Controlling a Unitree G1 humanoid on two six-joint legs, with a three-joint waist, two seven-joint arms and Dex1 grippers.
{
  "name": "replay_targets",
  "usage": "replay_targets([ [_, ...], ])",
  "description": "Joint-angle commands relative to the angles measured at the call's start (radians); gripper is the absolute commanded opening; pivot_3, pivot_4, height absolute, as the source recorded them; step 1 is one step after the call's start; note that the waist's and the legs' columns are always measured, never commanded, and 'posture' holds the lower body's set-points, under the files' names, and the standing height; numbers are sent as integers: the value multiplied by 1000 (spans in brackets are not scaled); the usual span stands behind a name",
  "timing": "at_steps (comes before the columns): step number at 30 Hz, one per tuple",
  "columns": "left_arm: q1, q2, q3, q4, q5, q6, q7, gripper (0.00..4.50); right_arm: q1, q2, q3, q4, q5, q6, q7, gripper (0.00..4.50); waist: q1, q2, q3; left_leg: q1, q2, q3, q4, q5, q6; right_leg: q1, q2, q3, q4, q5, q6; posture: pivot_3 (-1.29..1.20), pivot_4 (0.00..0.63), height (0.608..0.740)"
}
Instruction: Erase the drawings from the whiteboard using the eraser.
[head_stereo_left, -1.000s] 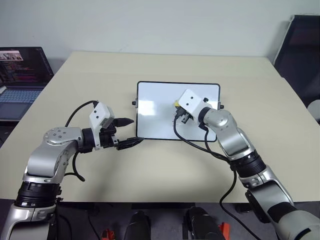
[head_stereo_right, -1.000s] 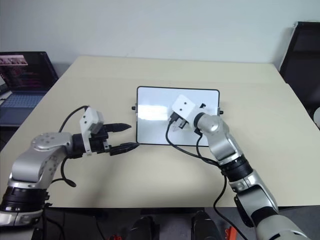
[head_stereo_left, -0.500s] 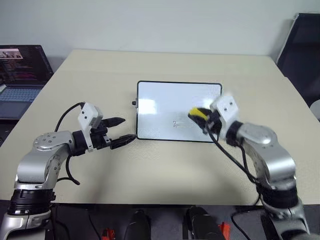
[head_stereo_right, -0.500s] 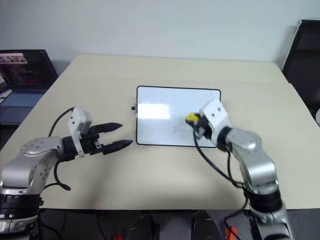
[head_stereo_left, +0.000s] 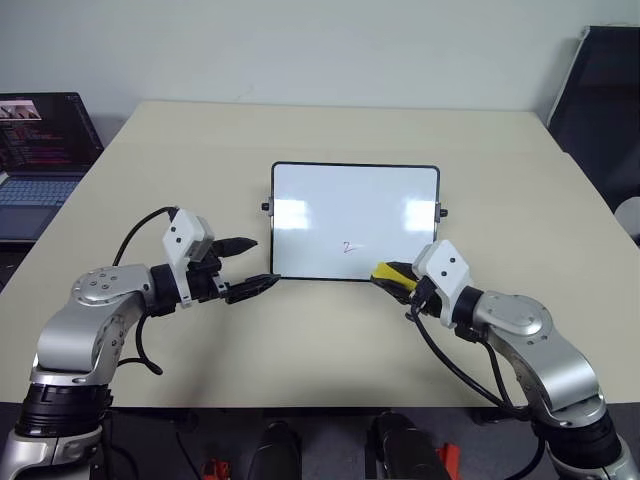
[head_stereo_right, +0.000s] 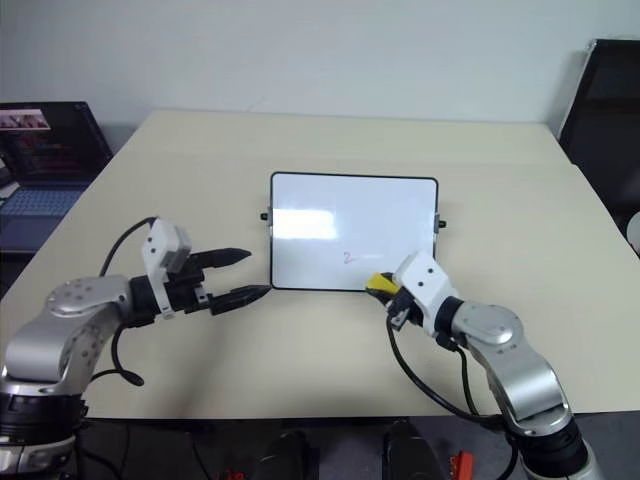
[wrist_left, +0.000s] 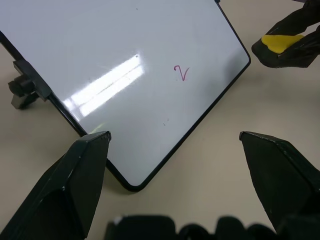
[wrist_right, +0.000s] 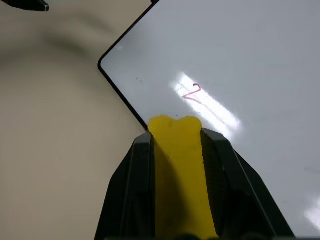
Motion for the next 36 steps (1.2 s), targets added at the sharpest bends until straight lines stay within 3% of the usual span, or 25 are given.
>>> replay_targets([
  [1, -20, 9, 6, -45, -12, -4, -1, 4500, -19, -1, 4, -12, 5, -44, -7, 966, 0, 0, 0, 0, 0, 0, 0, 0, 0, 0, 0, 0, 0, 0, 0, 0, 150, 740],
  [9, 61, 16, 14, 39, 17, -120, -82, 4500, -19, -31, 31, 2, 9, -58, 14, 966, 0, 0, 0, 0, 0, 0, 0, 0, 0, 0, 0, 0, 1, 0, 0, 0, 150, 740],
  [26, 16, 13, -2, 118, 43, -165, -142, 4500, -11, -51, 35, -16, 15, -41, 6, 966, 2, 0, 0, 0, 0, 0, 0, 0, 0, 0, 0, 0, 1, 0, 0, 0, 150, 740],
  [36, 13, 28, -31, 199, 98, -253, -194, 4500, -237, 17, 223, 226, -186, -231, -51, 966, -2, 0, 0, 0, 0, 0, 0, 0, 0, 0, 0, 0, 1, 0, 0, 0, 150, 740],
])
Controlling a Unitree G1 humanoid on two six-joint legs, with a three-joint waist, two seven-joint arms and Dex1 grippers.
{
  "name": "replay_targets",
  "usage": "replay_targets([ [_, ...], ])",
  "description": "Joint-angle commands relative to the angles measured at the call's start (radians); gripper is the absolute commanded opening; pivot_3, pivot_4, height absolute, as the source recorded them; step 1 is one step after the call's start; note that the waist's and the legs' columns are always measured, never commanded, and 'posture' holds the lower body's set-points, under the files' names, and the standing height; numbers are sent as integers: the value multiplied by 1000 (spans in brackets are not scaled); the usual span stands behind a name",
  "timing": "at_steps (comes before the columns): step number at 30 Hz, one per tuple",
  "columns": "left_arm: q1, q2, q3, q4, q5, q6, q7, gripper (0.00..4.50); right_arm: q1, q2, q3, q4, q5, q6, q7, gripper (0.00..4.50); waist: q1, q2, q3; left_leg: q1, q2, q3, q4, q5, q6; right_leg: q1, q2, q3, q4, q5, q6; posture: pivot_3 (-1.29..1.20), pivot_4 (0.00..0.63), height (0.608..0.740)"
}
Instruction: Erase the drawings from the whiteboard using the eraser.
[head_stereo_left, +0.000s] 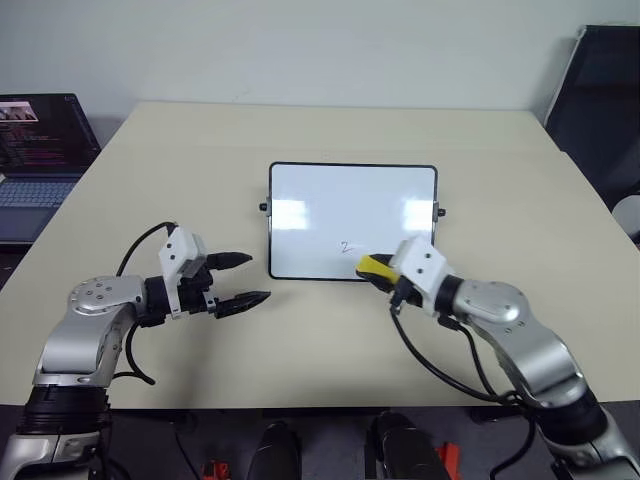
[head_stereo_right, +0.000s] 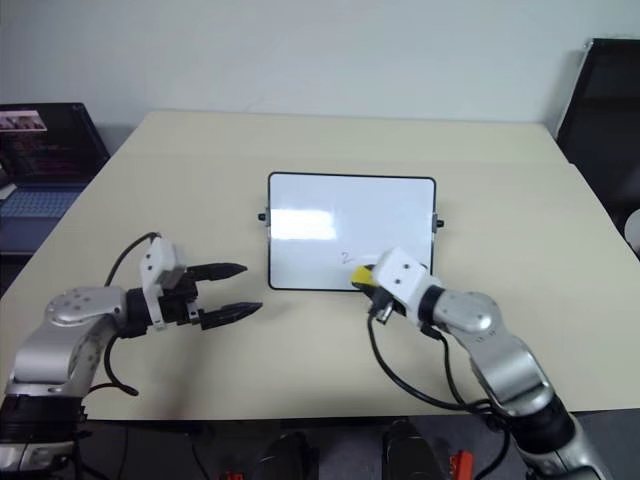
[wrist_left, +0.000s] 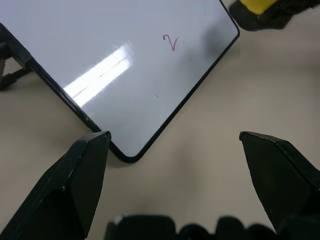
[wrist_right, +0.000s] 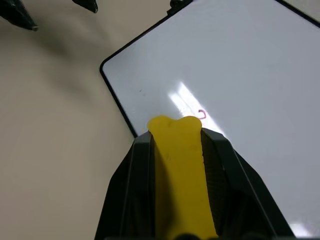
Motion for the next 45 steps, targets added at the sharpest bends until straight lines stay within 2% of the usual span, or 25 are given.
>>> replay_targets([
  [1, -20, 19, 3, 8, 7, -32, -23, 4500, -84, 48, 44, 87, -70, -90, -30, 966, 0, 0, 0, 0, 0, 0, 0, 0, 0, 0, 0, 0, 0, 0, 0, 0, 150, 740],
  [8, -73, 20, -10, -22, -9, 4, -34, 4500, -264, 135, 74, 432, -219, -265, -146, 966, 5, 0, 0, 0, 0, 0, 0, 0, 0, 0, 0, 0, 0, 0, 0, 0, 150, 740],
  [11, -93, 18, -9, -43, -20, 30, -30, 4500, -249, 103, 116, 487, -263, -293, -90, 966, 7, 0, 0, 0, 0, 0, 0, 0, 0, 1, 0, 0, 0, 0, 1, 0, 150, 740],
  [15, -109, 4, -20, -67, -25, 55, -12, 4500, -177, 27, 181, 435, -293, -282, 48, 966, 4, 0, 0, 0, 0, -1, 0, 0, 0, 1, 0, -1, 1, 2, 5, 0, 150, 740],
  [17, -112, -5, -26, -62, -22, 53, -9, 4500, -163, 3, 195, 424, -321, -288, 67, 966, 4, 0, 0, 1, 0, -1, 0, 0, 0, 2, 0, -1, 1, 2, 5, 0, 150, 740],
  [19, -113, -10, -29, -53, -19, 48, -10, 4500, -174, 6, 181, 433, -349, -296, 39, 966, 3, 0, 0, 2, 0, 0, 1, 0, 0, 2, 0, 0, 2, 1, 1, 0, 150, 740],
  [22, -108, -16, -28, -36, -19, 41, -16, 4500, -217, 49, 123, 470, -388, -316, -89, 965, 2, -1, -1, 5, 0, 0, 2, 1, 1, 5, 0, 0, 2, 3, -1, 0, 150, 740],
  [25, -97, -16, -27, -20, -12, 26, -21, 4500, -229, 73, 98, 478, -395, -311, -129, 965, 1, -1, -1, 6, 0, 0, 2, 2, 2, 5, 0, 0, 2, 4, -2, 0, 150, 740],
  [28, -77, -12, -22, 4, -4, 5, -28, 4500, -212, 76, 104, 467, -397, -267, -90, 965, 2, -1, -1, 6, 0, 0, 2, 4, 1, 6, 0, 0, 2, 4, -2, 0, 150, 740],
  [32, -61, -3, -12, 10, -10, -4, -34, 4500, -151, 27, 156, 408, -383, -203, 62, 965, 6, -2, -1, 6, 0, 0, 1, 4, 1, 7, 0, 0, 1, 4, -2, 0, 150, 740],
  [35, -67, 3, -9, -1, -18, 10, -30, 4500, -133, 15, 168, 373, -389, -167, 117, 965, 5, -2, -2, 6, 0, 0, 0, 4, 1, 8, 0, 0, 0, 3, -1, 0, 150, 740],
  [45, -68, 7, -11, -57, -34, 57, -9, 4500, -207, 91, 63, 432, -419, -177, -57, 965, 1, -2, -1, 9, 0, 0, 1, 4, 1, 8, 0, 1, 1, 4, -2, 0, 150, 740],
])
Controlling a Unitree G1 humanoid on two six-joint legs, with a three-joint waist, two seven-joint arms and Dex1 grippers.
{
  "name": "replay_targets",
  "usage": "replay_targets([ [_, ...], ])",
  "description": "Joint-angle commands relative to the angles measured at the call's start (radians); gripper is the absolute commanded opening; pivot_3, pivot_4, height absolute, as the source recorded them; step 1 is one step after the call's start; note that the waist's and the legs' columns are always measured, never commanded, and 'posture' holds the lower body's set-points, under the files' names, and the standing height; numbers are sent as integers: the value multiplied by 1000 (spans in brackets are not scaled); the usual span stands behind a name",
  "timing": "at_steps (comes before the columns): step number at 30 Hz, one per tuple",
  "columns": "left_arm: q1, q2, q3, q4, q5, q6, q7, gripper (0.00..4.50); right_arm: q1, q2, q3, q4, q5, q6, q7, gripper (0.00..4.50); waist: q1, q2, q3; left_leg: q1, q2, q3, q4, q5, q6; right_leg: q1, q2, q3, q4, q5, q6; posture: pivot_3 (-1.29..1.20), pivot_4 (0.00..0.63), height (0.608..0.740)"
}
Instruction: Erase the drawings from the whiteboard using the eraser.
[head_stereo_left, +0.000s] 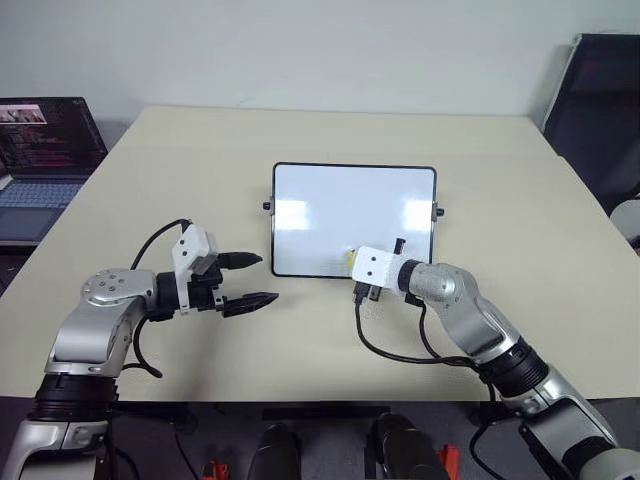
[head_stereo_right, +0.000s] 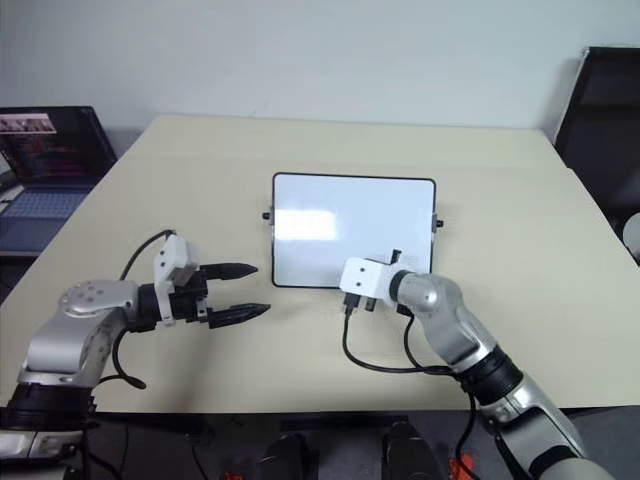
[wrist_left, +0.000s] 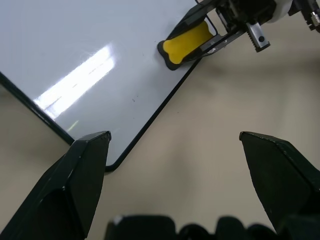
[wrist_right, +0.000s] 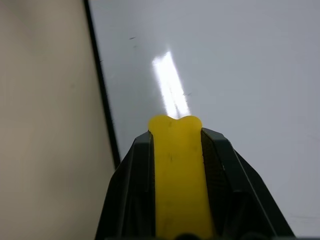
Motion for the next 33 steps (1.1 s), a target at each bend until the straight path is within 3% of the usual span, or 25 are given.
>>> replay_targets([
  [1, -6, 12, 25, -52, -18, 11, 13, 4500, -27, -16, -75, 35, -32, 33, -57, 965, 0, 0, 0, 0, 0, 0, 0, 0, 0, 0, 0, 0, 0, 0, 0, 0, 150, 740],
  [13, -9, 1, 16, -102, -22, 47, 43, 4500, 91, -110, -53, -110, -28, 58, 61, 965, 4, 0, 0, 0, 0, 1, -1, 0, 0, 2, 0, 0, -2, -1, 1, 0, 150, 740],
  [19, -81, -11, -19, -100, -10, 41, 38, 4500, 114, -24, -241, -256, 93, 144, -10, 965, 4, -1, 1, -1, 0, 1, -1, 0, 0, 1, 0, 0, -2, -1, 1, 0, 150, 740],
  [24, -231, -95, -115, -93, 14, 15, 36, 4500, 191, 145, -553, -510, 285, 394, -90, 965, 19, -1, 1, -6, 0, -1, -1, 0, 0, -1, 0, -2, -2, -1, 2, 0, 150, 740],
  [27, -296, -160, -188, -64, 39, -16, 12, 4500, 277, 163, -664, -599, 295, 475, -156, 965, 30, -1, 1, -9, 0, -1, -1, -1, -2, -1, 0, -2, -4, -3, 5, 0, 150, 740],
  [30, -371, -235, -242, 0, 70, -52, 9, 4500, 367, 109, -683, -642, 271, 562, -184, 965, 35, 0, 1, -10, -1, -1, -1, -2, -3, -3, 0, -2, -4, -3, 5, 0, 150, 740],
  [33, -445, -313, -300, 70, 119, -107, 2, 4500, 411, 126, -728, -665, 314, 604, -213, 965, 29, 1, 1, -11, -1, -1, -1, -2, -3, -5, 0, -1, -3, -4, 5, 0, 150, 740],
])
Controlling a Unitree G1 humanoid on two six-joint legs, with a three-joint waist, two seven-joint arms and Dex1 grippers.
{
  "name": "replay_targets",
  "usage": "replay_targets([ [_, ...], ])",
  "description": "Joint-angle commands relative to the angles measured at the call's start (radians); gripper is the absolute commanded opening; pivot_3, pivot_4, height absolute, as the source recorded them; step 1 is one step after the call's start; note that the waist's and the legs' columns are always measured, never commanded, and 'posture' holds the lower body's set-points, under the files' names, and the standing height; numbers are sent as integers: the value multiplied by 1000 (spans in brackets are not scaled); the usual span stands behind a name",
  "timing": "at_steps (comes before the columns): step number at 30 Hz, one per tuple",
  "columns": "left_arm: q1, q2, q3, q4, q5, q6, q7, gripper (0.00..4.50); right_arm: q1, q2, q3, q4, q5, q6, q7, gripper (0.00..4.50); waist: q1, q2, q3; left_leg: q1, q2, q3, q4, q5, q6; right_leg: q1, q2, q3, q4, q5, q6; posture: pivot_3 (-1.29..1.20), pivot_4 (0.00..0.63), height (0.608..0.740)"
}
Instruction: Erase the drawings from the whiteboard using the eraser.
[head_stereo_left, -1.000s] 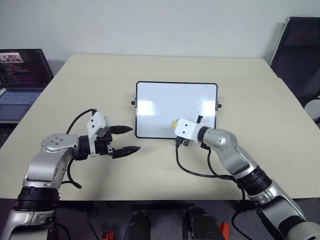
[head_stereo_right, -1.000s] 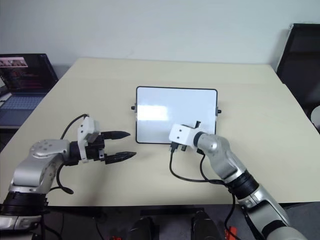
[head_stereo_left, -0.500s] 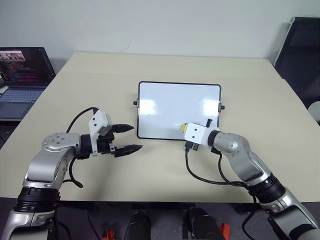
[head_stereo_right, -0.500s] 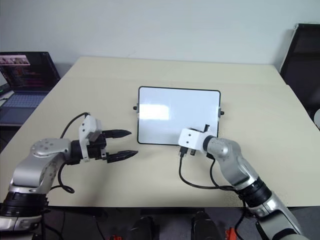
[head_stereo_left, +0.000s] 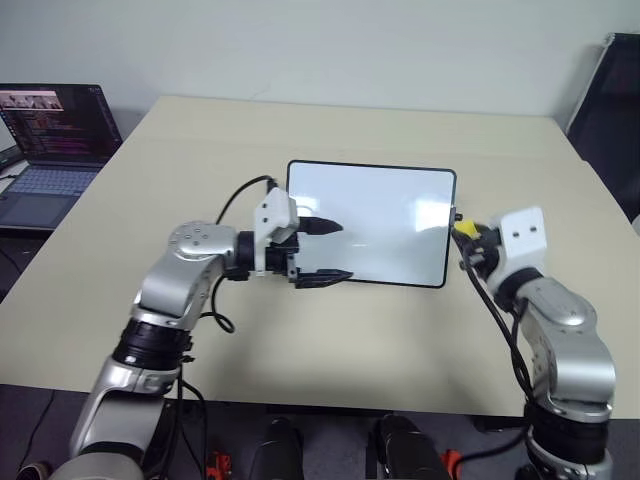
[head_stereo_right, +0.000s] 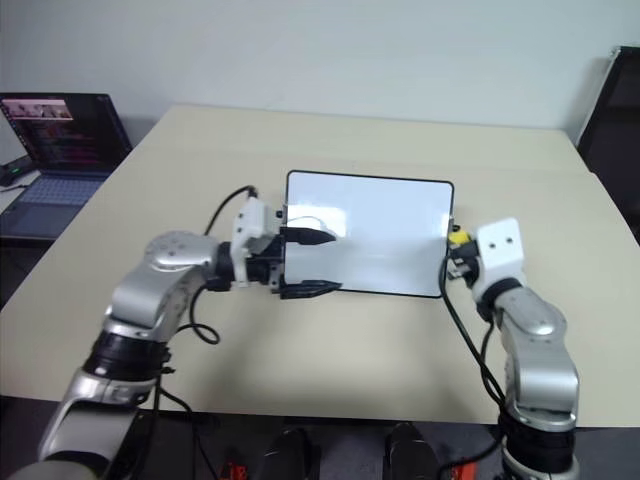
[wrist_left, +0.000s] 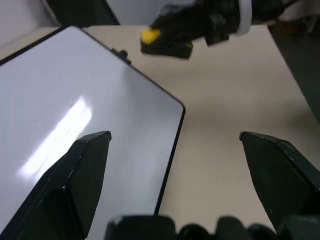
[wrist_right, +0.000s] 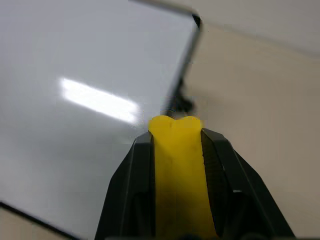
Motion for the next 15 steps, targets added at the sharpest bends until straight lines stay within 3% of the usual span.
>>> replay_targets([
  [1, -80, -57, -56, 44, 51, -81, -21, 4500, 21, 10, -47, -69, 39, 23, -30, 965, -8, 0, 0, 0, 0, 0, 0, 0, 0, -1, 0, 0, 1, 0, 0, 0, 150, 740],
  [15, -172, -238, -158, 183, 163, -263, -37, 4500, -22, -17, -69, 220, 109, -125, -107, 965, -23, 1, 0, 0, 0, 1, 0, 0, 0, 0, 0, 1, 1, 1, 0, 0, 150, 740],
])
